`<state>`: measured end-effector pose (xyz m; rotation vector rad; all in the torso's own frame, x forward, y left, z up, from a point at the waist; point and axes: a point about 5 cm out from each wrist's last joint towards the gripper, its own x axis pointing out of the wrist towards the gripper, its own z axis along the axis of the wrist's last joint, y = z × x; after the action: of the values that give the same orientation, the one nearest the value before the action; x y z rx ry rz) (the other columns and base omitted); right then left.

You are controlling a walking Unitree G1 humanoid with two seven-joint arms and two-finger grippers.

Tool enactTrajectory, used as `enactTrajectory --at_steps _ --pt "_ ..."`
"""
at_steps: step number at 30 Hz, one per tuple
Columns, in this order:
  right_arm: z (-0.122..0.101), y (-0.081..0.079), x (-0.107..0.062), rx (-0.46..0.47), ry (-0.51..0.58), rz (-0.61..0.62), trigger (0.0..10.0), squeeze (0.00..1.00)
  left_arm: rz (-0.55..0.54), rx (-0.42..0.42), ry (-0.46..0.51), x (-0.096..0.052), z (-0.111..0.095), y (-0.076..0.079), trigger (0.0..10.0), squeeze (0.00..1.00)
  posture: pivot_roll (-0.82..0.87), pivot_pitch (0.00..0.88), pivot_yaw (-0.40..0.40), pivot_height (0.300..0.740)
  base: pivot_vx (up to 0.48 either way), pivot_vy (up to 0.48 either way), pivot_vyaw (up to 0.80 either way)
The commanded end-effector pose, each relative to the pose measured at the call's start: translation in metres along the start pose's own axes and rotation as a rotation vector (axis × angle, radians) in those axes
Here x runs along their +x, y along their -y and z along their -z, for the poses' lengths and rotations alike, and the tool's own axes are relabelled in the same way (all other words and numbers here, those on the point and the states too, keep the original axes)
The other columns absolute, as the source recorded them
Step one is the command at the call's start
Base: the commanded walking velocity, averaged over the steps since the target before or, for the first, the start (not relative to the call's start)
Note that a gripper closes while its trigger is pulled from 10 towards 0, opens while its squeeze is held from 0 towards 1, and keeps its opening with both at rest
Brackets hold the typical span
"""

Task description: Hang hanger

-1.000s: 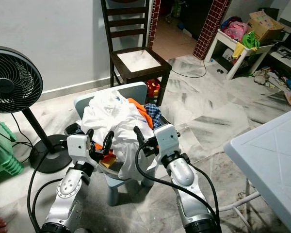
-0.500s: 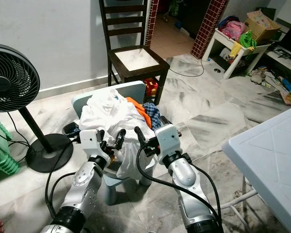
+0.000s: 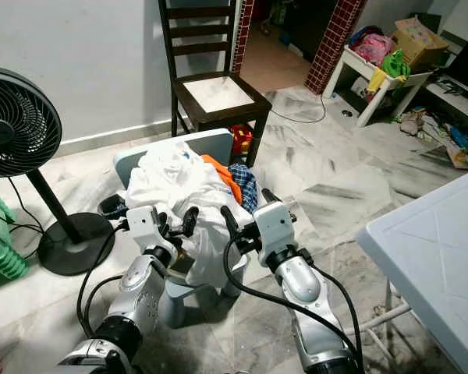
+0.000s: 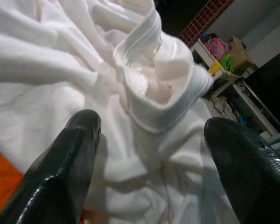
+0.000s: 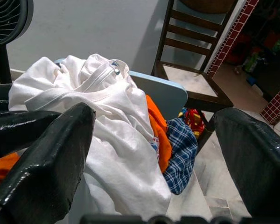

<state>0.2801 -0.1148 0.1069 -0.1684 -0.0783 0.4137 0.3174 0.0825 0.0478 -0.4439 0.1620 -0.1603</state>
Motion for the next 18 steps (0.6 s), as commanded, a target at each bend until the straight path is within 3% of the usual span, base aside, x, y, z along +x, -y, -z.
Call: enactTrajectory --at_steps 1,18 --pt "-0.0023 0.0048 -0.0032 -0.007 0.002 0.011 10.0 0.00 0.016 -0.009 0.001 0.0034 -0.0009 0.0060 0.0 0.00 -0.10 0.085 -0.163 0.740 0.000 0.000 0.00" --pt "-0.0027 0.0040 -0.0040 -0.005 0.001 0.019 10.0 0.00 0.025 -0.004 0.001 0.0097 -0.0032 0.0127 0.0 0.00 -0.10 0.085 -0.154 0.740 0.000 0.000 0.00"
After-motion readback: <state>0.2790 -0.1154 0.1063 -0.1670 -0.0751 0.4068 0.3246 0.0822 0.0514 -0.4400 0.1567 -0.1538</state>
